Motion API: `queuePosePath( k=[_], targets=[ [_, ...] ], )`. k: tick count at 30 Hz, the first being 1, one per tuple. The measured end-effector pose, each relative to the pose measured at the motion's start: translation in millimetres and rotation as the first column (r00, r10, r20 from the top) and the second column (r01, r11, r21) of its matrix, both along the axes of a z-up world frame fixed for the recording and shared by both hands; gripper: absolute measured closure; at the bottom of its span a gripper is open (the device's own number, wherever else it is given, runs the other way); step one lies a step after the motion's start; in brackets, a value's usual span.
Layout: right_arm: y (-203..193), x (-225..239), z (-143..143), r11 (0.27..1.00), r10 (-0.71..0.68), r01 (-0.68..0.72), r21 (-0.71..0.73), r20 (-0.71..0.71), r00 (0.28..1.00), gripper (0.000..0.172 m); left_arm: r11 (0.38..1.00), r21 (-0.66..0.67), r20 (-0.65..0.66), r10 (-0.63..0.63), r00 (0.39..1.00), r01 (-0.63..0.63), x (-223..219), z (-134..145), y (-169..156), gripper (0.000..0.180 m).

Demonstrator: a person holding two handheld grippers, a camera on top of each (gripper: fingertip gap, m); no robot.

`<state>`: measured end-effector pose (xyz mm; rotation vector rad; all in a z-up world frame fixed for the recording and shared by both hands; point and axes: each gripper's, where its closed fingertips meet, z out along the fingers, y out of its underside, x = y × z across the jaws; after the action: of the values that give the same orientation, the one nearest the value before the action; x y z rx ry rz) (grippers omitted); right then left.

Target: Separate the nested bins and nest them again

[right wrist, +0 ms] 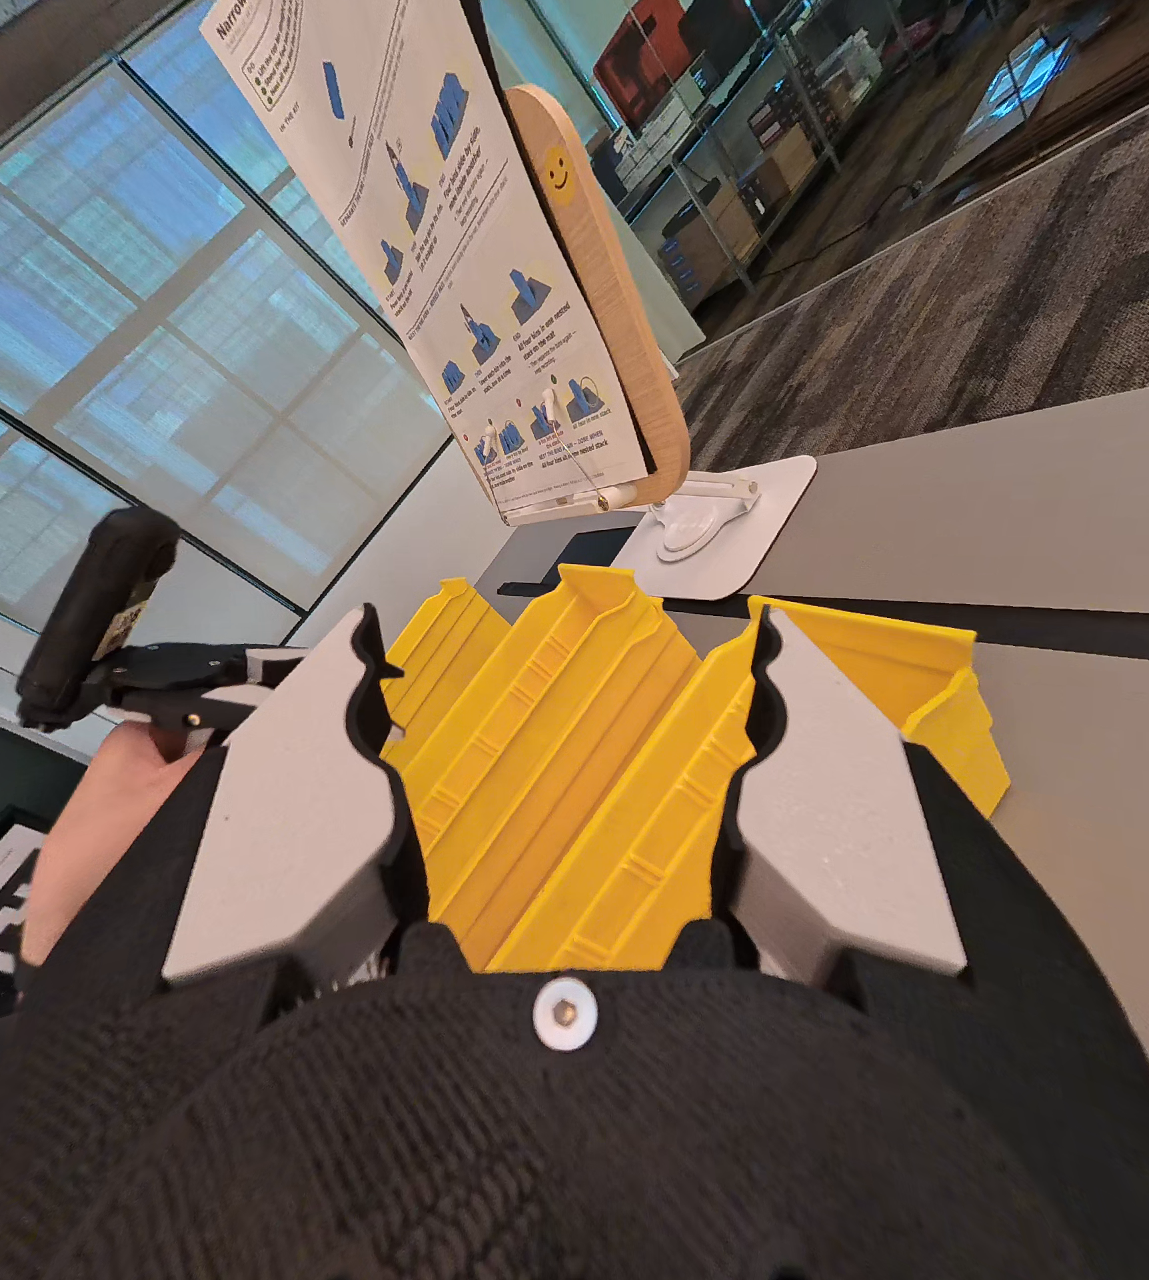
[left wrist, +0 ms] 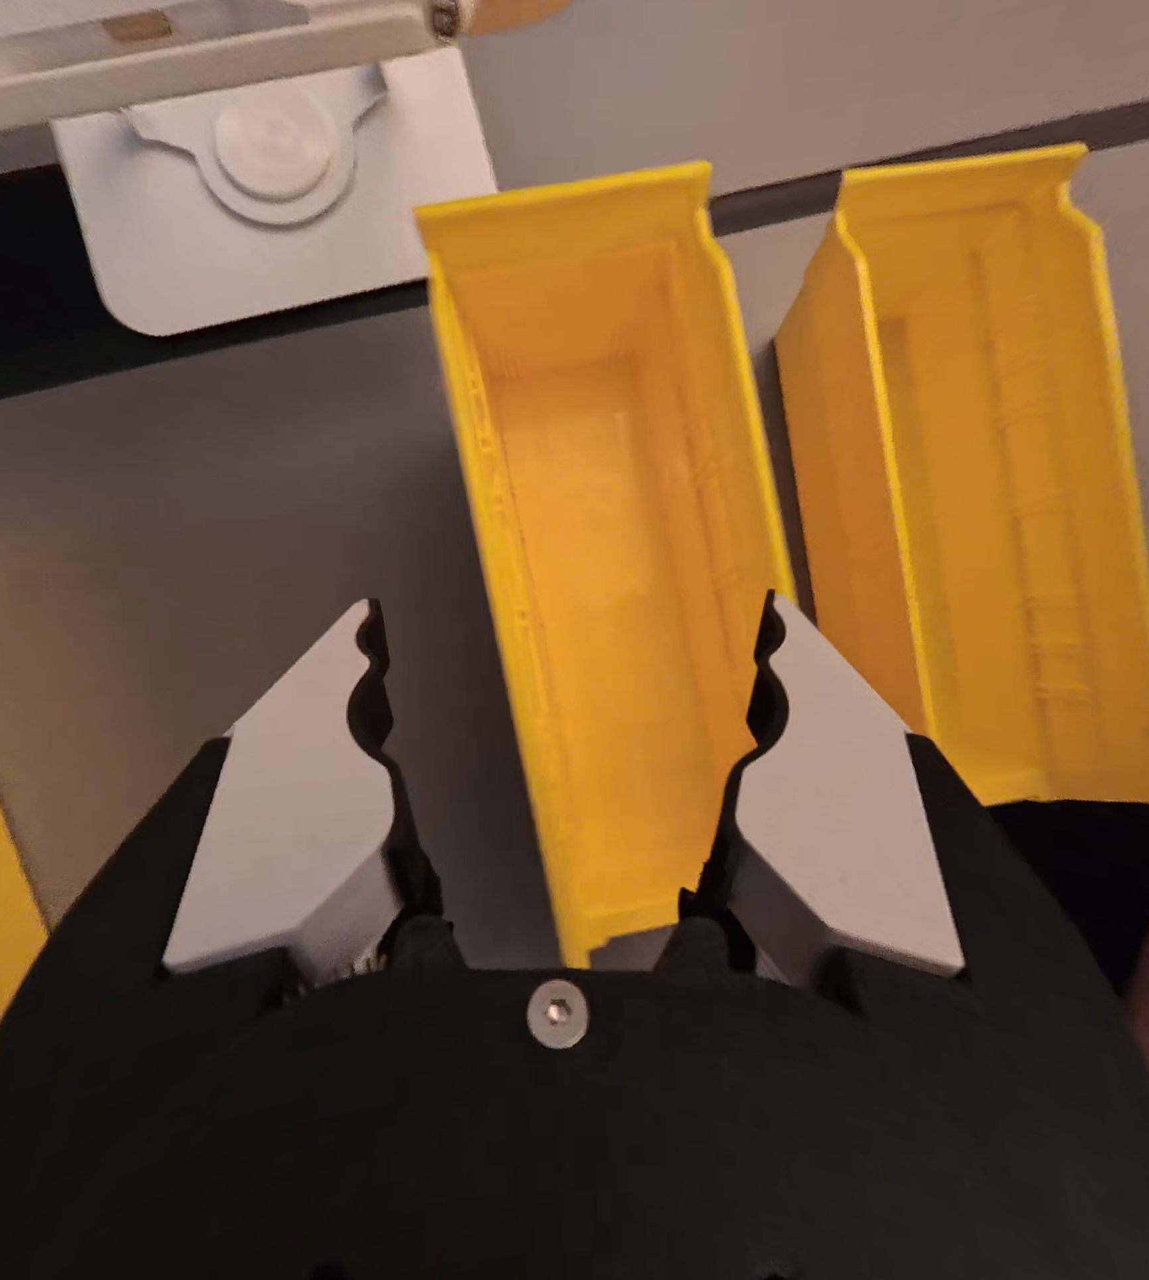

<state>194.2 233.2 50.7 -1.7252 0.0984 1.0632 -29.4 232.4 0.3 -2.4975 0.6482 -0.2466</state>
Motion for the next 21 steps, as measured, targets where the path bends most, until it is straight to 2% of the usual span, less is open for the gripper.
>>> queuePosePath(
  k=[4,7,8,9,12,18,21],
  targets=[
    [-0.8,-0.2,0.2,1.0,0.002,-0.002,0.0,0.001,1.0,0.066,0.98,0.18,-0.058,0.091,0.994,-0.079,-69.4,15.0,42.0,0.079],
    [-0.5,-1.8,1.9,1.0,0.003,-0.003,0.006,0.01,1.0,0.065,0.876,0.474,-0.179,0.188,0.966,-0.083,-152.4,59.8,102.2,0.079],
    [-0.4,-2.6,1.9,1.0,0.005,-0.005,0.006,0.016,1.0,0.065,0.849,0.52,-0.237,0.246,0.94,-0.091,-185.6,65.9,113.2,0.079],
    [-0.1,-2.7,1.5,1.0,0.005,-0.005,0.005,0.022,1.0,0.065,0.855,0.511,-0.286,0.27,0.919,-0.092,-213.1,63.2,119.4,0.073],
    [2.1,0.4,-1.7,1.0,-0.008,0.008,-0.004,0.028,1.0,0.065,0.922,0.355,-0.402,0.302,0.864,-0.157,-287.1,28.6,122.3,0.048],
    [5.2,7.3,-8.7,0.999,-0.029,0.03,-0.022,0.036,0.999,0.065,0.947,0.107,-0.217,0.321,0.922,-0.304,-344.9,-47.9,116.2,0.046],
    [6.8,6.8,-12.2,0.999,-0.03,0.031,-0.031,0.046,0.999,0.065,0.936,0.009,-0.225,0.344,0.912,-0.351,-364.3,-78.7,108.7,0.037]
  ],
)
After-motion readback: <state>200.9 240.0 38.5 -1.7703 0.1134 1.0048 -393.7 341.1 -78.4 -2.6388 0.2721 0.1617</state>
